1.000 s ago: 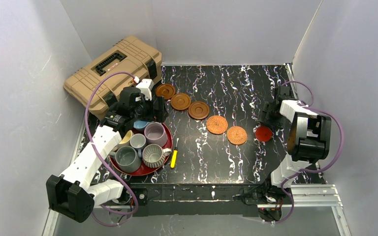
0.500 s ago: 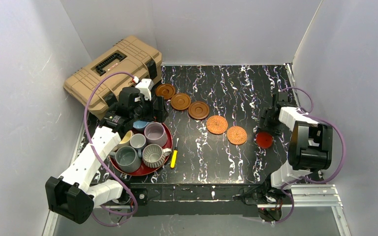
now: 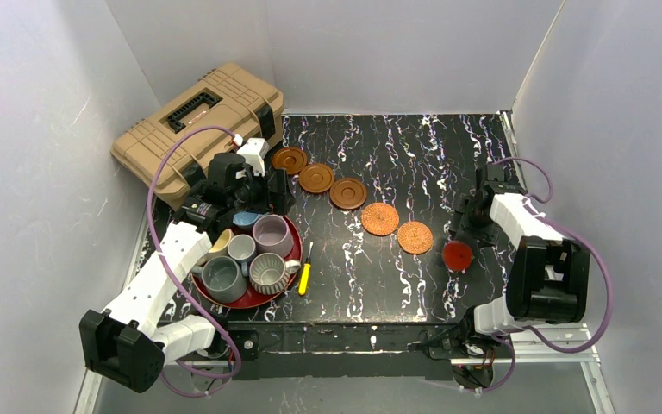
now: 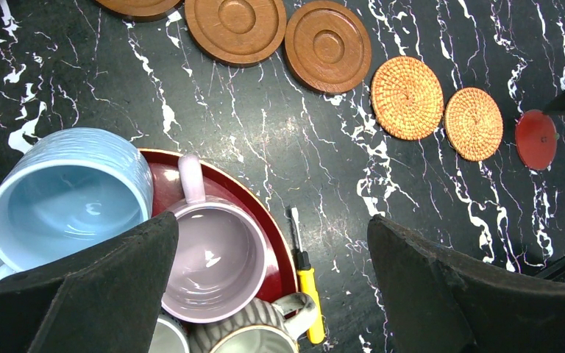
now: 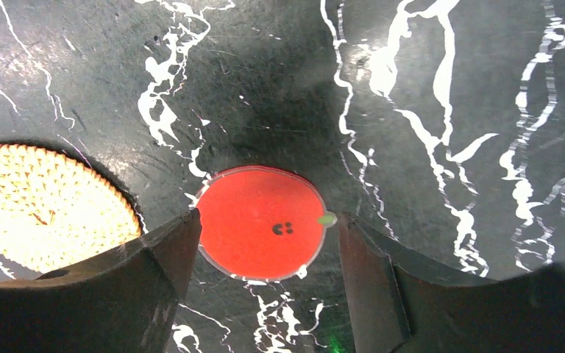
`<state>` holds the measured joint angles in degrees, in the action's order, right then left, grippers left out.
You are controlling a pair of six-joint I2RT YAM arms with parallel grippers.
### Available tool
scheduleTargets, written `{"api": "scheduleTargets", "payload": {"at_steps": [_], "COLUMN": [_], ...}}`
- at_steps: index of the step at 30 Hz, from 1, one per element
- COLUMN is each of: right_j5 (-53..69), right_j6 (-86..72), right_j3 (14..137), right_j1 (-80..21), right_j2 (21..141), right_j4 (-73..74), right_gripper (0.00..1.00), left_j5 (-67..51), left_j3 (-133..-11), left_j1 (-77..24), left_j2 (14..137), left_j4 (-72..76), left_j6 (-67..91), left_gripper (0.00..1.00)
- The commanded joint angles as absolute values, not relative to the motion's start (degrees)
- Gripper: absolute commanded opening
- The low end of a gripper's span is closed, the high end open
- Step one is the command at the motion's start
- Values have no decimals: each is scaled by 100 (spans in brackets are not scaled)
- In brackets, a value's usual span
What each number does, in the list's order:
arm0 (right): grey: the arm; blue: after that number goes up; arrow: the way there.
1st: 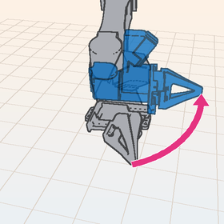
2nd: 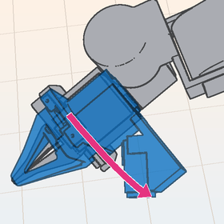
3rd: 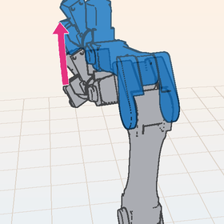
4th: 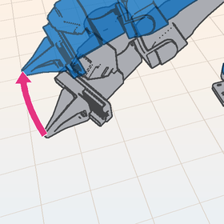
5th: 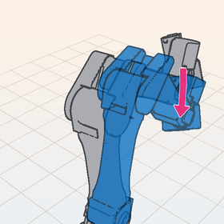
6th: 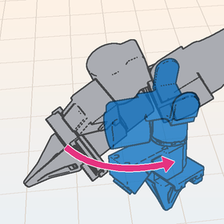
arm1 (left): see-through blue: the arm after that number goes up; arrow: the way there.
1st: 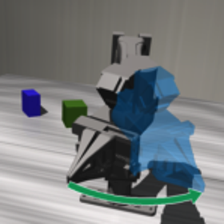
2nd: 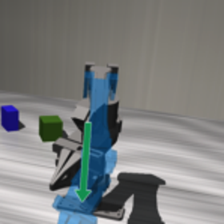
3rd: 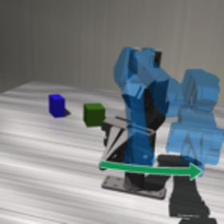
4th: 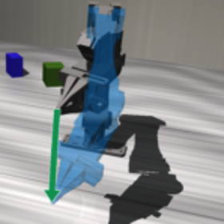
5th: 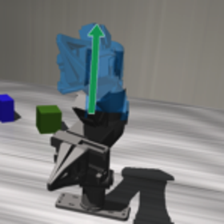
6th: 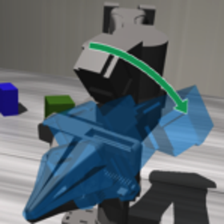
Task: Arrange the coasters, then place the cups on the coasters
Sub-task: Move the coaster to the center of the board.
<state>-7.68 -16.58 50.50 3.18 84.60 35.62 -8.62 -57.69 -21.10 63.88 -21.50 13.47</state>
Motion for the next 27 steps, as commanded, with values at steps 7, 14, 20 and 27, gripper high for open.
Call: {"api": "scheduleTargets", "payload": {"at_steps": [7, 14, 20, 27], "right_j5": [-1078, -451, -43, 297], "right_j6": [-1999, -2230, -2253, -2333], "right_j3": [4952, 4641, 4433, 4149], "right_j1": [486, 731, 760, 759], "right_j2": [7926, 8079, 8142, 8132], "right_j4": [3889, 3592, 3409, 3221], "right_gripper": [81, 79, 74, 71], "left_j5": [-940, -930, -932, -954], "left_j3": [-5722, -5712, -5716, -5721], "left_j1": [-2085, -2085, -2087, -2083], "left_j2": [6231, 6206, 6234, 6282], "left_j4": [-2188, -2180, -2188, -2184], "left_j6": [1338, 1336, 1336, 1344], "left_gripper": [99, 99, 99, 99]}}
